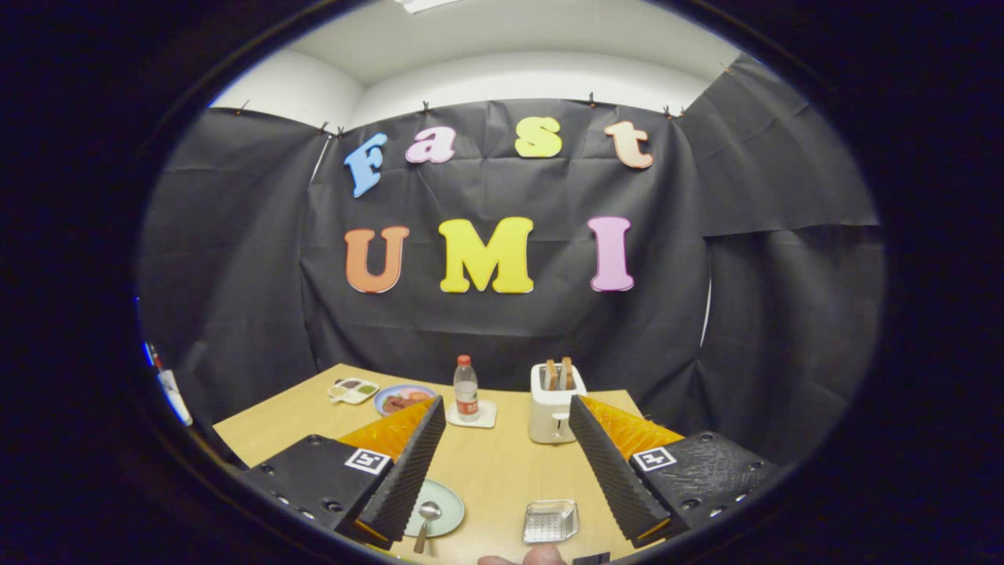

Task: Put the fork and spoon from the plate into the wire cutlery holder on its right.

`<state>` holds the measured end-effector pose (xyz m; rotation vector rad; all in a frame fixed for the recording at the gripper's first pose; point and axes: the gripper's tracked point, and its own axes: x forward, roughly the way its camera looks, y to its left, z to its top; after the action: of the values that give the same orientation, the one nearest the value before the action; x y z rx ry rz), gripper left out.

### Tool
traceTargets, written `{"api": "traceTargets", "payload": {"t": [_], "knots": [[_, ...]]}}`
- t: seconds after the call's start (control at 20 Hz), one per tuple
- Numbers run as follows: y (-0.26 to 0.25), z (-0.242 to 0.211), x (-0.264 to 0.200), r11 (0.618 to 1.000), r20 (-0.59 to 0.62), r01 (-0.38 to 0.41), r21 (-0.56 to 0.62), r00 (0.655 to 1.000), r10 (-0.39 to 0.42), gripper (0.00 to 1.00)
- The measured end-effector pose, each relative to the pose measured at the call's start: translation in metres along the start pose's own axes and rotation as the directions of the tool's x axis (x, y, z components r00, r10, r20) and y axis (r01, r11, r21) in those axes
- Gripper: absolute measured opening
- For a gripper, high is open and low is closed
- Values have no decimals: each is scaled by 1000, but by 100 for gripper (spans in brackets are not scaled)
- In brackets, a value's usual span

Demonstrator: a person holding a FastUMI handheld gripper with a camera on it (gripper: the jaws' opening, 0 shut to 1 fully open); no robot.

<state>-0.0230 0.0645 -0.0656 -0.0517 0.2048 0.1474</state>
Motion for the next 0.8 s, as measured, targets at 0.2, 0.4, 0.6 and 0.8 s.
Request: {"api": "traceTargets", "payload": {"t": [0.2, 0.4, 0.6, 0.8], "knots": [[35, -64, 9, 998, -246, -58, -25, 968, 50, 96], [62, -140, 2, 994, -485, -106, -29, 871, 78, 97], [86, -209, -6, 992, -690, -127, -7, 719, 87, 97], [102, -258, -16, 991, -823, -131, 22, 560, 92, 96]]}}
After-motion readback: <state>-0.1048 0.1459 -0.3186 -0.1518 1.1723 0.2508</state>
